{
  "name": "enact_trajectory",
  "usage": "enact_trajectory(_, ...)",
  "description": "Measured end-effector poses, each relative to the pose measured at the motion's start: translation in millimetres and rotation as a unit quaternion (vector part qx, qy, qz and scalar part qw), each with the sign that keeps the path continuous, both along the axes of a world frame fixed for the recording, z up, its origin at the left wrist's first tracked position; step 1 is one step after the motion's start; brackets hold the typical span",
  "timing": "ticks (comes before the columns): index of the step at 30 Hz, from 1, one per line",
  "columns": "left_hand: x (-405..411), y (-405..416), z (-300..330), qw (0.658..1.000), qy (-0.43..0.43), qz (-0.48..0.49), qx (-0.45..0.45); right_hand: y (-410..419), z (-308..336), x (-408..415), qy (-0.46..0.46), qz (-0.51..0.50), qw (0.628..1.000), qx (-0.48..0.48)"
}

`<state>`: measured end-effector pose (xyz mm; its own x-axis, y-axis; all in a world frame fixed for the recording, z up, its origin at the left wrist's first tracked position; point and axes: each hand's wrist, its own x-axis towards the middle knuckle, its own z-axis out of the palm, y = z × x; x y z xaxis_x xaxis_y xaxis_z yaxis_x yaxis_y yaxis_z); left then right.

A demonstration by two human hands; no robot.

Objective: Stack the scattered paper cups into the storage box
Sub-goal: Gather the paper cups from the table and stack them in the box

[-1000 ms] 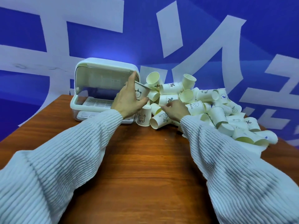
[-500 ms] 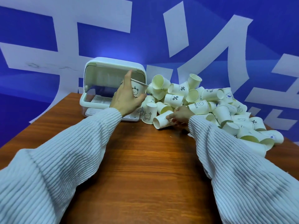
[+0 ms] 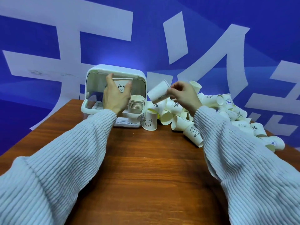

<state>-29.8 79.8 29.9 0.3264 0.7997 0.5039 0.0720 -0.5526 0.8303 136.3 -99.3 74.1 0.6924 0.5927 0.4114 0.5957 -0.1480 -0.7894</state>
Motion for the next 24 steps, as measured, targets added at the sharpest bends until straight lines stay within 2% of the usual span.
enact_trajectory(4, -4.7, 10.0, -1.6, 0.999, -0.03, 0.022, -0.025, 39.8, -0.8, -11.3, -0.188, -0.022, 0.982, -0.002)
enact_trajectory(11, -14.7, 25.9, -7.7, 0.999, -0.047, 0.021, 0.002, 98.1, -16.6, -9.8, -0.355, -0.007, 0.919, -0.17)
enact_trajectory(15, -16.9, 33.6, -5.2, 0.998, -0.056, 0.018, 0.014, 111.2, -13.6, -8.8, -0.339, 0.043, 0.918, -0.201)
enact_trajectory(20, -14.0, 37.5, 0.0, 0.998, -0.061, 0.017, 0.02, 112.0, -5.6, -8.5, -0.293, 0.08, 0.938, -0.165)
enact_trajectory(24, -7.8, 42.1, 1.3, 0.999, -0.044, 0.007, 0.023, 112.4, -19.9, -8.9, -0.273, 0.107, 0.928, -0.232)
